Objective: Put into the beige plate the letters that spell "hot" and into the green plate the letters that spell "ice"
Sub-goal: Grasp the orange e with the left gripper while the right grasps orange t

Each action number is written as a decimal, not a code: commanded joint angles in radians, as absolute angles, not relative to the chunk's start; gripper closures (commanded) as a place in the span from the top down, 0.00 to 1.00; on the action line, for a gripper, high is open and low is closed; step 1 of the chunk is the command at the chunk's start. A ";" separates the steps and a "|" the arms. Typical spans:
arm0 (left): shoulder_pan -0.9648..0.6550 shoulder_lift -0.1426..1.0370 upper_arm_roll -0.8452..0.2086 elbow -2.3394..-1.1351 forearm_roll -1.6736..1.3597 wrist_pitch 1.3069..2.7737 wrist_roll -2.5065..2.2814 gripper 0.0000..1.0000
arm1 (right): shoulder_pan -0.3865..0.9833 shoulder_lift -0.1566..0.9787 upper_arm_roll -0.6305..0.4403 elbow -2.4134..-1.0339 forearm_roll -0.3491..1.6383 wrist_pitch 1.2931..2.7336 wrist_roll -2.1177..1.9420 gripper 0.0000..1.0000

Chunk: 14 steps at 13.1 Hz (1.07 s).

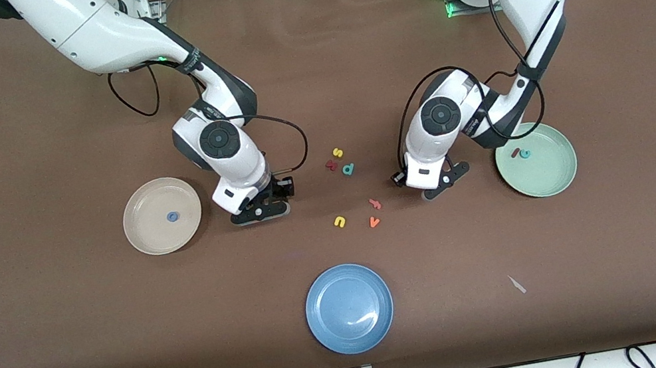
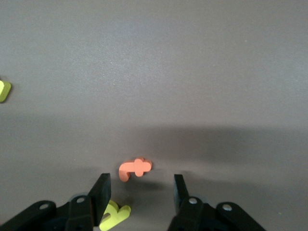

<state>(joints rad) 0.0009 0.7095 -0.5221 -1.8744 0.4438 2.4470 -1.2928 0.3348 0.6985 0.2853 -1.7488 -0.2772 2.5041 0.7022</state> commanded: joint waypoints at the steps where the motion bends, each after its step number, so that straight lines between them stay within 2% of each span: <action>1: 0.003 0.723 -0.514 -1.856 0.482 2.445 -1.301 0.45 | 0.354 0.741 0.273 -1.697 -0.302 2.508 0.713 0.61; 2: 0.002 0.723 -0.514 -1.858 0.482 2.444 -1.301 0.43 | 0.368 0.749 0.259 -1.695 -0.301 2.510 0.713 0.61; 5: -0.003 0.723 -0.514 -1.862 0.480 2.439 -1.304 0.20 | 0.396 0.762 0.239 -1.690 -0.301 2.528 0.715 0.60; 7: -0.006 0.723 -0.514 -1.862 0.480 2.436 -1.304 0.13 | 0.400 0.767 0.236 -1.690 -0.302 2.530 0.715 0.57; 10: 0.011 0.701 -0.517 -1.856 0.480 2.422 -1.304 0.08 | 0.400 0.767 0.233 -1.692 -0.330 2.530 0.713 0.38; 12: 0.040 0.637 -0.529 -1.847 0.460 2.318 -1.255 0.05 | 0.399 0.765 0.232 -1.692 -0.330 2.528 0.712 0.23; 14: 0.128 0.577 -0.584 -1.836 0.373 2.211 -1.116 0.05 | 0.394 0.753 0.229 -1.693 -0.330 2.526 0.695 0.20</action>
